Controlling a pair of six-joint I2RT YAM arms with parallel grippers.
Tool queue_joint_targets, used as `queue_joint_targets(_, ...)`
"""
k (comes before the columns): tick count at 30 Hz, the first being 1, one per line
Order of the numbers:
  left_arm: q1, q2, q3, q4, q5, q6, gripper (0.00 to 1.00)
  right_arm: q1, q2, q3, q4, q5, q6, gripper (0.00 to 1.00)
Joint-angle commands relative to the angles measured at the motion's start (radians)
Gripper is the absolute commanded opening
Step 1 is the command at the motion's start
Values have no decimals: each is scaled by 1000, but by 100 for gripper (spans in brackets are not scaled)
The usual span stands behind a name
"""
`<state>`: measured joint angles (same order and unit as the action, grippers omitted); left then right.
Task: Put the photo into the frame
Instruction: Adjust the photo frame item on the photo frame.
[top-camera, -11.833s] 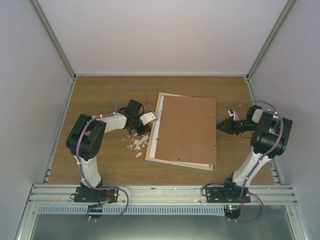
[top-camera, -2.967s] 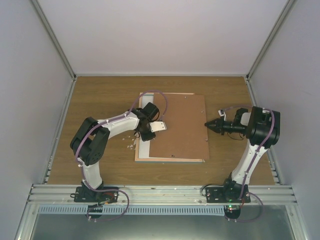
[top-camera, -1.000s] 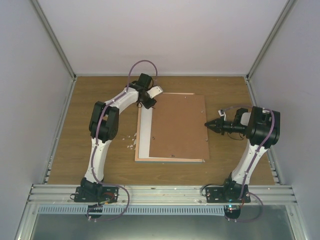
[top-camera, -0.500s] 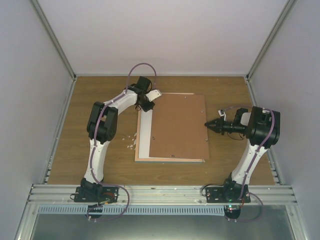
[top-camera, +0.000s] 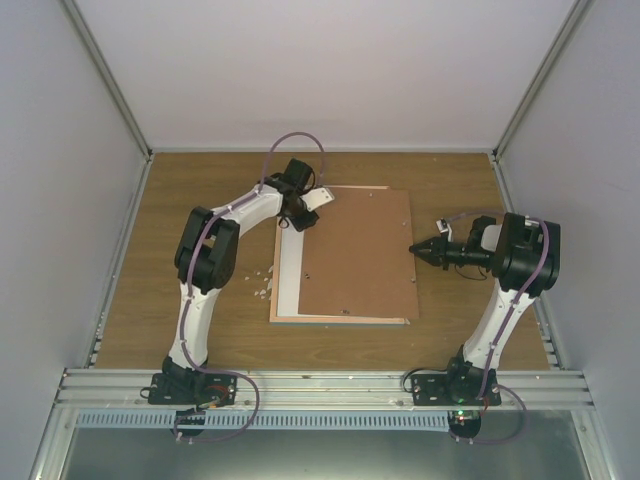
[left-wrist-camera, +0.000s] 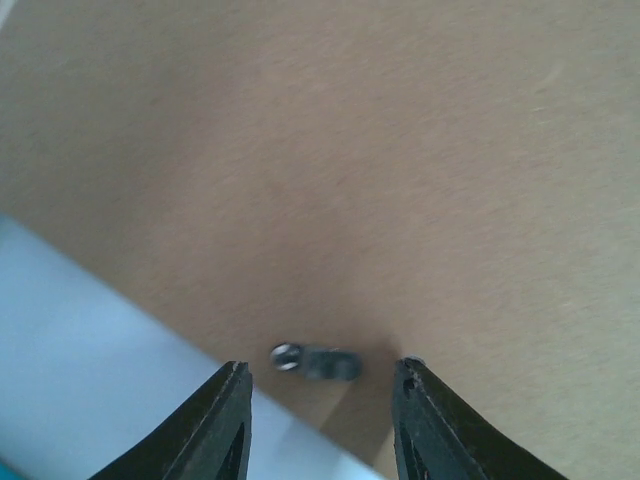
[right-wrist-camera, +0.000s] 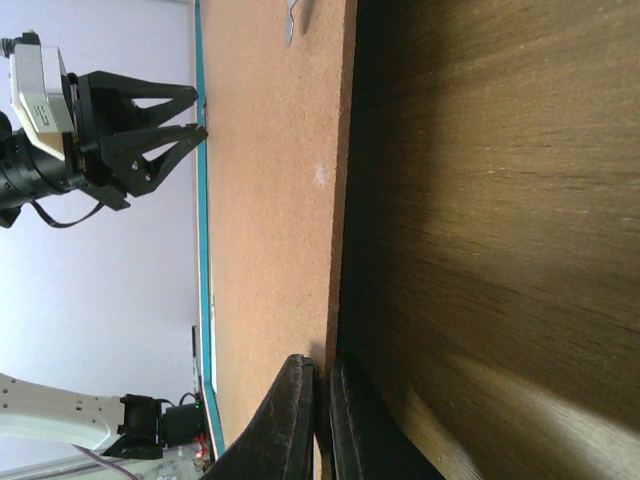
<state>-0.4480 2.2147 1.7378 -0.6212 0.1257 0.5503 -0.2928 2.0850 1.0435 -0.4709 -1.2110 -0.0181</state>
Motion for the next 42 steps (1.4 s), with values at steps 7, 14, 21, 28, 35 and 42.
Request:
queue_joint_targets(7,-11,-81,-4,-5,36,-14,45,17,-9,-2,21,114,-42,1)
queue_joint_targets(14,96,-208,-108,51,100,-120,52,59,-31,20,0,79,-40,1)
queue_joint_targets(21,243,-301,-278,92,227,-227,55,77,-60,36,-33,58,-34,1)
queue_joint_targets(28,269,-317,-425,130,226,-236,31,103,-78,46,-49,47,35,1)
queue_joint_targets(35,244,-300,-482,146,218,-219,24,129,-48,92,-103,21,68,1)
queue_joint_targets(42,213,-284,-504,152,212,-209,18,189,-40,95,-81,35,99,1)
